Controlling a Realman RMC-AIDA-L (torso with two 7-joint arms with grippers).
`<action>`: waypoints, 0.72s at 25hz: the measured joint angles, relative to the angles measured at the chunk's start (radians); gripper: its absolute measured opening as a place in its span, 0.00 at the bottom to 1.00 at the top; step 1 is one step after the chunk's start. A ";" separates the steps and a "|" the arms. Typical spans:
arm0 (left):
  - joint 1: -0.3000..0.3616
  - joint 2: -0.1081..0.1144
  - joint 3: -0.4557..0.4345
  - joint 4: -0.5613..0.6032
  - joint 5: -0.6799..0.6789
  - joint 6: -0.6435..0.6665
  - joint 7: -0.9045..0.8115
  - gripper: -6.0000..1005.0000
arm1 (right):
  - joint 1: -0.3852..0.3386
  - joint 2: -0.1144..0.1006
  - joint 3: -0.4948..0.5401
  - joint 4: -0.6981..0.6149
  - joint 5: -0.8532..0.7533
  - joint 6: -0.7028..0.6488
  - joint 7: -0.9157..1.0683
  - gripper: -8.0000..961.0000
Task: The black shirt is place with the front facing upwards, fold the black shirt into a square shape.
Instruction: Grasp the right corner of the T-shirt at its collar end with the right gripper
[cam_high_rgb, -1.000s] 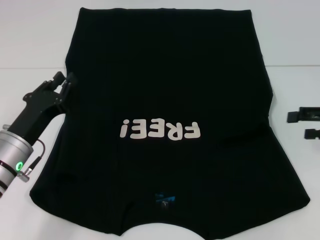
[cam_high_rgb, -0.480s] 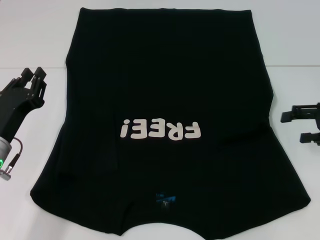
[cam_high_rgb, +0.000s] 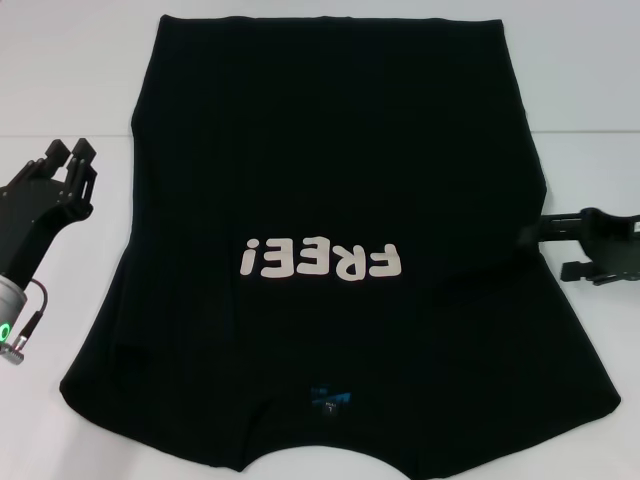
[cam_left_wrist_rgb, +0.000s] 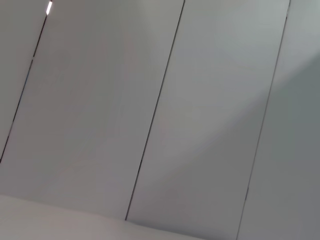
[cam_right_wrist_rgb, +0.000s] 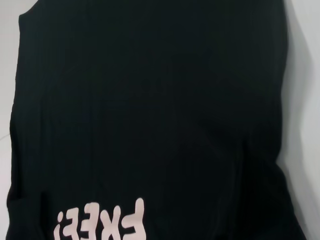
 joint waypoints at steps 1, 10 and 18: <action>0.001 0.000 0.000 0.000 0.000 -0.002 0.000 0.31 | 0.004 0.006 0.000 0.007 0.000 0.015 -0.009 0.98; 0.008 -0.002 -0.001 -0.003 0.000 -0.013 0.000 0.31 | 0.032 0.052 -0.025 0.022 -0.001 0.128 -0.071 0.98; 0.012 -0.003 -0.001 -0.016 0.000 -0.014 0.012 0.31 | 0.080 0.091 -0.021 0.069 0.010 0.261 -0.171 0.98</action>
